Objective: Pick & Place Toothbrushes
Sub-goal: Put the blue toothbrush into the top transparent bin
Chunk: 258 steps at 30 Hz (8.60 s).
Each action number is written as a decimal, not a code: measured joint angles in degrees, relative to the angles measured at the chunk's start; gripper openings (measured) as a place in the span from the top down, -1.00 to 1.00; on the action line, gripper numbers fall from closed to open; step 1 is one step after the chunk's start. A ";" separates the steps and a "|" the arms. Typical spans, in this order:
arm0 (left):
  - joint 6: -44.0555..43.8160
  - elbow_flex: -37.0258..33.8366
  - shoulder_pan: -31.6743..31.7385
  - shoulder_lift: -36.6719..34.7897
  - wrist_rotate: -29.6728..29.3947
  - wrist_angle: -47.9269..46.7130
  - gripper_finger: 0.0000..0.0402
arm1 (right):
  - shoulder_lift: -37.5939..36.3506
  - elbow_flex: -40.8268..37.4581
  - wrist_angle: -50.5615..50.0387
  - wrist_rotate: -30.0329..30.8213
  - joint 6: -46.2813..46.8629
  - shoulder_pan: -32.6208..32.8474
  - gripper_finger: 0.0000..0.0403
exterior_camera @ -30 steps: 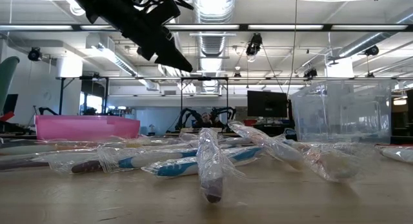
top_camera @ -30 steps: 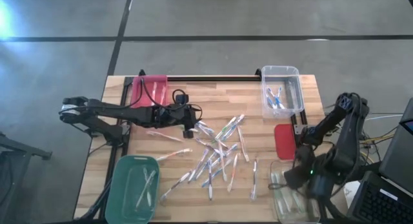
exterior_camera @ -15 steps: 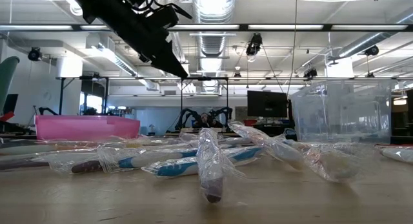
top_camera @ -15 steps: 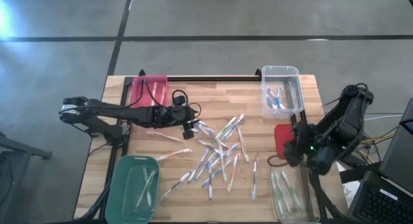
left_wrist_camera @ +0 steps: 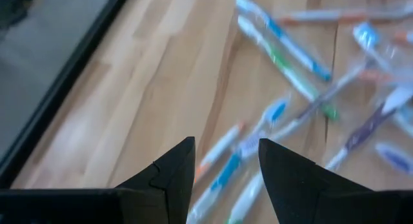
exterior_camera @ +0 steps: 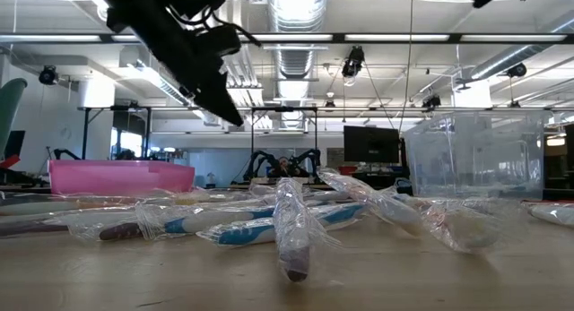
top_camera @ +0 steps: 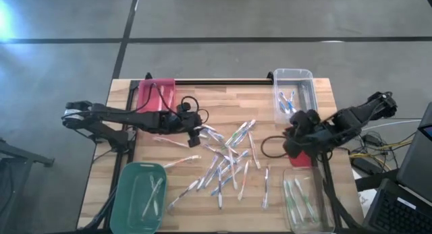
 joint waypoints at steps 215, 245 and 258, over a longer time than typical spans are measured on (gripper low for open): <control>11.48 -0.51 -1.29 16.40 31.01 79.69 0.82 | 1.46 -22.21 83.46 -10.74 -75.58 -14.46 0.36; 13.62 10.38 -1.27 22.49 30.99 73.92 0.82 | 1.48 -22.22 83.45 -10.82 -75.45 -14.54 0.56; 13.77 10.35 -1.25 22.43 30.97 73.96 0.82 | 1.48 -22.22 83.43 -10.86 -75.71 -14.54 0.90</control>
